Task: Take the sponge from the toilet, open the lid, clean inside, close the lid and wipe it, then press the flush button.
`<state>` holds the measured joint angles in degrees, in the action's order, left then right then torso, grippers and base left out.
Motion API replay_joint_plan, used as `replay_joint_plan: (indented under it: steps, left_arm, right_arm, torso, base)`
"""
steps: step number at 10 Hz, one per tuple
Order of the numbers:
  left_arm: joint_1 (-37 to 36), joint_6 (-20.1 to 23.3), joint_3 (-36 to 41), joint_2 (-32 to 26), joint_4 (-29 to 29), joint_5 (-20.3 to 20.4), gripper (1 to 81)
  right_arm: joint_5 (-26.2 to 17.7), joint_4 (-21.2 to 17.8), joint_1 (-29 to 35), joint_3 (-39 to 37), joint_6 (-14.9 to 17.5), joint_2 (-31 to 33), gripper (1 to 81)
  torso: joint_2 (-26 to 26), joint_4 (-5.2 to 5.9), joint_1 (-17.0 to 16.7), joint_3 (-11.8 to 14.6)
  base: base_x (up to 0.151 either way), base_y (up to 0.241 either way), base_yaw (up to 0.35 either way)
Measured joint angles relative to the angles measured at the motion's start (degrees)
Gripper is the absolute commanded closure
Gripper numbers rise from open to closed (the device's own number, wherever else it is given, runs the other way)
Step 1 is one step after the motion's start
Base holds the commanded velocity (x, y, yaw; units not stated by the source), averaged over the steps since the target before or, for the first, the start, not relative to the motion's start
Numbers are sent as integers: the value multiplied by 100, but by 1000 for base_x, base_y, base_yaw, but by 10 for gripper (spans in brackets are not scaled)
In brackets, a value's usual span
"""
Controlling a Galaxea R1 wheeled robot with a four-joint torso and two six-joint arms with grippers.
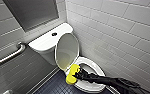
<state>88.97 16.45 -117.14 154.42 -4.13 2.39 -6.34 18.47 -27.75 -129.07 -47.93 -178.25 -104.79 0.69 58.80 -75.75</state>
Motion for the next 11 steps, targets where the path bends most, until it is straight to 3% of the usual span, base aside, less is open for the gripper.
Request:
replay_joint_plan:
  steps: [3, 6, 11]
  left_arm:
    - [-2, -2, 0, 5, 2, 2, 10]
    - [-2, 0, 0, 49, 2, 0, 10]
    - [-7, 0, 0, 46, 4, 2, 10]
  right_arm:
    - [34, 95, -135, 717, -30, 603, 811]
    - [-221, 127, -210, 1896, -160, 1764, 811]
    - [-197, 127, -475, 3137, -357, 3519, 811]
  torso:
    - [0, 0, 0, 0]
    - [0, 0, 0, 0]
    - [0, 0, 0, 0]
  base:
    - [0, 0, 0]
    - [0, 0, 0]
    - [0, 0, 0]
